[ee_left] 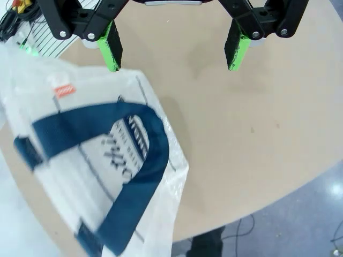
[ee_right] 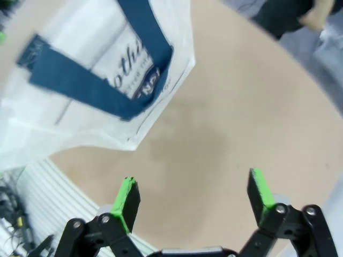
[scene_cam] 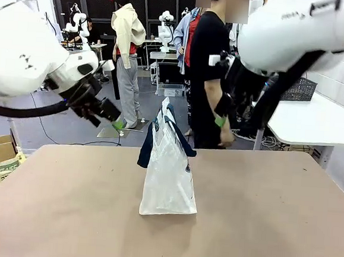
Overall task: Transfer purchased items from the store into the shopping bag.
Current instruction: Open the Reusable shopping bag in the center of the table.
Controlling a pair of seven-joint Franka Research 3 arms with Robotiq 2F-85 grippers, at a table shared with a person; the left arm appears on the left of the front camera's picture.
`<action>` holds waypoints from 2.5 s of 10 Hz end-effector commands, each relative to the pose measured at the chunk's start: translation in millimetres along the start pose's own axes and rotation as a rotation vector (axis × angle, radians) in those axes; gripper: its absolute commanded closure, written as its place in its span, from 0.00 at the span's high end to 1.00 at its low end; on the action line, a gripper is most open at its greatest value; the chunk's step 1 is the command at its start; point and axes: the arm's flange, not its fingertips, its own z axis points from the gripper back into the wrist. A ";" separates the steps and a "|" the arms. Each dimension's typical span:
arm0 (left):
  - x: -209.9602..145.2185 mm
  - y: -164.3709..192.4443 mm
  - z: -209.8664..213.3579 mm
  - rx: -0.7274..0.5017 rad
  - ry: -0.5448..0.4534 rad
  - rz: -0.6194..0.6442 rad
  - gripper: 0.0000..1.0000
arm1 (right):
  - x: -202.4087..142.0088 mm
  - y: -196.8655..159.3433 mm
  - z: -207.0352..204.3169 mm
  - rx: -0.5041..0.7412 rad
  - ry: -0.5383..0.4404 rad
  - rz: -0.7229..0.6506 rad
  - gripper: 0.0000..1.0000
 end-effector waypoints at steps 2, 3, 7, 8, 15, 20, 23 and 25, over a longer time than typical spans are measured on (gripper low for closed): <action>33.3 2.9 -3.6 -0.016 0.003 -0.047 1.00 | 52.8 -8.2 -13.4 -0.067 -0.021 0.030 1.00; 16.7 -4.1 0.6 -0.009 -0.007 0.018 1.00 | 22.7 -4.2 0.2 -0.003 -0.005 0.000 1.00; 37.7 -15.7 0.0 -0.003 0.040 0.092 1.00 | 58.6 7.1 -8.1 -0.018 0.020 -0.081 1.00; 48.7 -27.9 3.3 -0.003 0.053 0.184 1.00 | 78.0 13.6 -4.1 0.011 0.068 -0.131 1.00; 65.5 -45.9 -0.5 -0.021 0.134 0.380 1.00 | 114.6 11.2 0.6 -0.003 0.182 -0.248 1.00; 70.4 -59.6 -15.7 -0.122 0.178 0.457 1.00 | 159.3 23.9 -46.4 0.170 0.221 -0.295 1.00; 68.8 -54.7 -23.5 -0.156 0.178 0.471 1.00 | 173.3 34.8 -64.8 0.173 0.253 -0.281 1.00; 68.7 -56.5 -30.8 -0.159 0.194 0.472 1.00 | 178.4 34.6 -73.0 0.186 0.253 -0.306 1.00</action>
